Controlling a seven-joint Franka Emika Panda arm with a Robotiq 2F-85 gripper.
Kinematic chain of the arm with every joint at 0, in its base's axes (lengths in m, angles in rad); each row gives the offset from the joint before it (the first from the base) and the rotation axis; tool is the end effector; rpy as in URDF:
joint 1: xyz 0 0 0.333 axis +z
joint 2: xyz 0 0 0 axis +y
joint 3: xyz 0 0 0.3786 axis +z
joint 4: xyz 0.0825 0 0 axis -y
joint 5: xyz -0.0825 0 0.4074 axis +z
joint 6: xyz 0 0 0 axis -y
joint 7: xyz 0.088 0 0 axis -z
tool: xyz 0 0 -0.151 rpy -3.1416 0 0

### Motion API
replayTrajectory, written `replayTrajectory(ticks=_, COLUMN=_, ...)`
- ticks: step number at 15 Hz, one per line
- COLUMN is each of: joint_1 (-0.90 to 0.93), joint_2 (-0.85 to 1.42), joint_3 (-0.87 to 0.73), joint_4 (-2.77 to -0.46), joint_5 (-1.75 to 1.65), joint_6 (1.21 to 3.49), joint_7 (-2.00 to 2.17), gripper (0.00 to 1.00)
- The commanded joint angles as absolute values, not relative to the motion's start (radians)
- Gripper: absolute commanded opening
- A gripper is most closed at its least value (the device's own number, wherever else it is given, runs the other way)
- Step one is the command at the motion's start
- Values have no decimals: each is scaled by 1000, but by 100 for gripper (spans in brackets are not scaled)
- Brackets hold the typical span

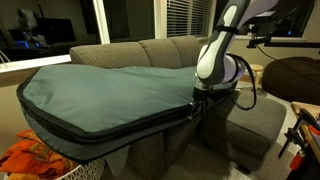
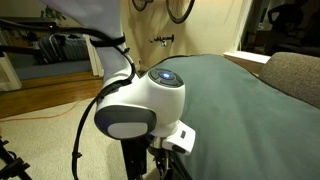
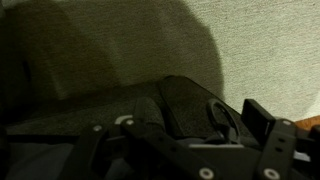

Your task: Open the zip

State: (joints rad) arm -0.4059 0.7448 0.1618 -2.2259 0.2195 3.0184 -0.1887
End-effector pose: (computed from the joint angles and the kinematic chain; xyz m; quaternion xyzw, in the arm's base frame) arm 0.5457 -0.1412 0.0250 -0.9847 0.1579 -0.0370 0.0638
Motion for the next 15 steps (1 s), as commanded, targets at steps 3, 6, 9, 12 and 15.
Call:
replayTrajectory(ticks=3, joint_1=-400, joint_2=730, joint_3=151, joint_4=-2247, joint_5=188, joint_6=3031, joint_7=-169, gripper=54)
replayTrajectory(ticks=6, joint_1=-395, joint_2=730, joint_3=147, joint_4=-2244, joint_5=184, joint_6=3029, joint_7=-167, gripper=33)
replayTrajectory(ticks=9, joint_1=-388, joint_2=729, joint_3=141, joint_4=-2242, joint_5=175, joint_6=3028, joint_7=-165, gripper=15)
replayTrajectory(ticks=12, joint_1=-376, joint_2=729, joint_3=134, joint_4=-2243, joint_5=171, joint_6=3024, joint_7=-161, gripper=6)
replayTrajectory(ticks=15, joint_1=-361, joint_2=729, joint_3=127, joint_4=-2248, joint_5=168, joint_6=3021, joint_7=-158, gripper=5)
